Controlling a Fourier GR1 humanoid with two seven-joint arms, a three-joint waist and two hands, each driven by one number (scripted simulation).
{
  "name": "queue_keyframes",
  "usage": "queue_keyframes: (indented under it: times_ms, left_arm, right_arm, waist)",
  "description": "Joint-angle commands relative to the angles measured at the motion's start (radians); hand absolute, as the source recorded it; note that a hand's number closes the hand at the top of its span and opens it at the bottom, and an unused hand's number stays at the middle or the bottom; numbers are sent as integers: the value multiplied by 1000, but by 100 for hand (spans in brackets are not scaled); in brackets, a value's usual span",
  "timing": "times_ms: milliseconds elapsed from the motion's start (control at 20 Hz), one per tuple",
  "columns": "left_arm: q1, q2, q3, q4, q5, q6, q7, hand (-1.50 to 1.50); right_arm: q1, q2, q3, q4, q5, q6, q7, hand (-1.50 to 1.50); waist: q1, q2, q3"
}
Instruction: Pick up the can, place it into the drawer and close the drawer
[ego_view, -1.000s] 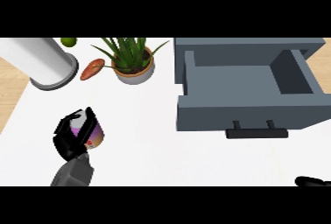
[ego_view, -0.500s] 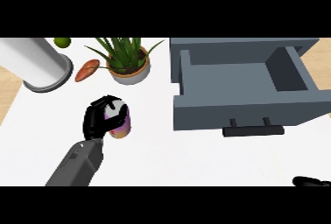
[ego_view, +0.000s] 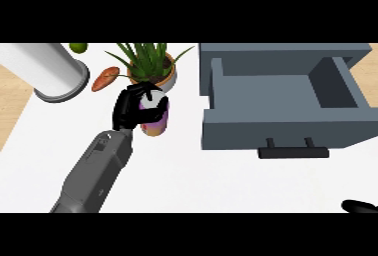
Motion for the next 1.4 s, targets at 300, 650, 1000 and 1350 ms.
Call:
queue_keyframes:
  times_ms: [300, 650, 1000, 1350]
  left_arm:
    - [-204, -4, -18, -186, -35, 60, 318, 150]
    - [-328, -62, -46, -265, -112, 186, 471, 150]
    - [-559, -90, -31, -189, -146, 242, 627, 150]
    - [-719, -92, -30, 6, -98, 262, 602, 150]
  right_arm:
    - [56, 19, -13, -15, -7, 35, -39, -150]
    - [2, 8, -27, -46, -10, 0, 45, -150]
    - [-22, 2, -23, -54, -6, -6, 69, -150]
    - [-35, 20, -4, 48, 30, 9, -22, -150]
  waist:
    - [-2, -1, 1]
    - [1, -1, 0]
    - [-5, 0, 0]
    - [-16, 5, 1]
